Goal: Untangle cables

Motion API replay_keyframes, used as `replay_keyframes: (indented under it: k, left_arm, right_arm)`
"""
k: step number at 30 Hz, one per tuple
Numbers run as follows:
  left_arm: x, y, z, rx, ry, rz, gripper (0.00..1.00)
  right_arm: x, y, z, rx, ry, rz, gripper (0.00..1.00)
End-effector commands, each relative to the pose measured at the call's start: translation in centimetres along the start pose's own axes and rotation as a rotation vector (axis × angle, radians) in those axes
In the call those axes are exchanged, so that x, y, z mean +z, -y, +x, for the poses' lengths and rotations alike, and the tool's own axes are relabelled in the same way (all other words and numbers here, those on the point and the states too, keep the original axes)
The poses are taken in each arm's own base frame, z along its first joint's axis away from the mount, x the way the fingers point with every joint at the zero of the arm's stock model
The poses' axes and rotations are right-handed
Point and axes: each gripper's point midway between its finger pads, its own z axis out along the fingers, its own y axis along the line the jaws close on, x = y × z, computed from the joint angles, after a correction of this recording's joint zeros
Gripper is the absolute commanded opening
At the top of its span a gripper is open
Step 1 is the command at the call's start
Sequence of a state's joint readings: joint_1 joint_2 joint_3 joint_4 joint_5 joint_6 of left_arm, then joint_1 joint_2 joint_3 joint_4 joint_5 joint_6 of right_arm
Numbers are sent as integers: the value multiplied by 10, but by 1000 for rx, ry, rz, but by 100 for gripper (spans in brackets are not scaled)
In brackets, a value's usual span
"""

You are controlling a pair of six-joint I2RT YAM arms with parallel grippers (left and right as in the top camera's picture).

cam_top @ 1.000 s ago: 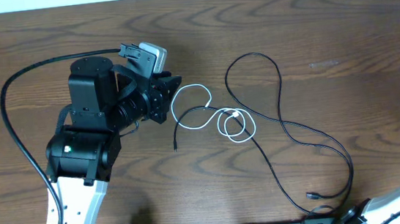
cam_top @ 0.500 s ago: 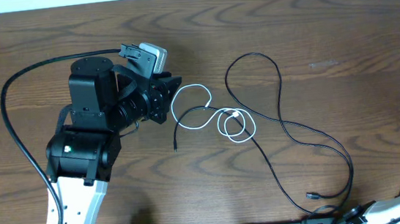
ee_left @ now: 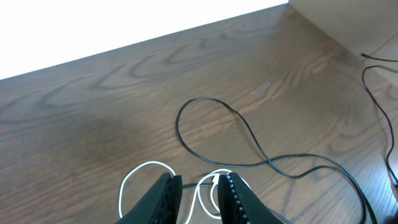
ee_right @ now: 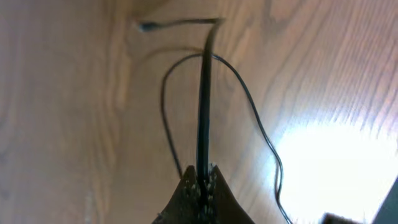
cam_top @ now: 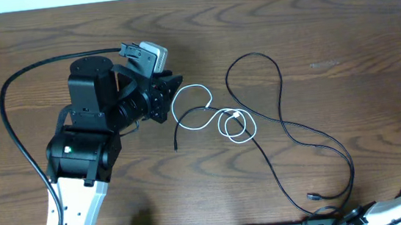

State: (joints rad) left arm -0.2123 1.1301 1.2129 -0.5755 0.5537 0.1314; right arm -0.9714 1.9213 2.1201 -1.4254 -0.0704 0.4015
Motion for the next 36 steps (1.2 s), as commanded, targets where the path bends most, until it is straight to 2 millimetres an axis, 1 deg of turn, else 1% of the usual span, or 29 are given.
replay_keyframes:
  k: [1, 5, 6, 9, 14, 21, 24, 26, 30, 33, 36]
  left_arm:
    - [-3, 9, -5, 20, 23, 42, 25]
    - [-3, 9, -6, 23, 27, 41, 25]
    - [-3, 9, -6, 23, 27, 41, 25]
    - [-3, 9, -6, 23, 27, 41, 25]
    - [-3, 9, -6, 34, 27, 40, 25]
    - [-3, 9, -7, 56, 32, 40, 25]
    - [-3, 9, -7, 63, 32, 40, 25]
    - [-3, 9, -7, 66, 32, 40, 25]
    - [-3, 9, -9, 71, 41, 39, 25]
    - [-3, 9, -11, 76, 49, 38, 25]
    - [-3, 9, -12, 76, 51, 38, 25]
  right_arm:
    - [13, 9, 13, -6, -28, 81, 1]
    - [30, 17, 23, -7, -55, 144, 1]
    - [40, 23, 28, -8, -67, 173, 1]
    - [53, 34, 33, 8, -80, 220, 1]
    - [65, 47, 34, 17, -53, 256, 1]
    - [74, 59, 31, -7, 49, 211, 1]
    - [86, 61, 35, -36, 71, 170, 1]
    - [97, 59, 39, -69, 84, 116, 2]
    - [116, 65, 43, -66, 101, 43, 3]
    - [128, 77, 45, -36, 111, 19, 4]
    - [134, 87, 43, -13, 124, 20, 5]
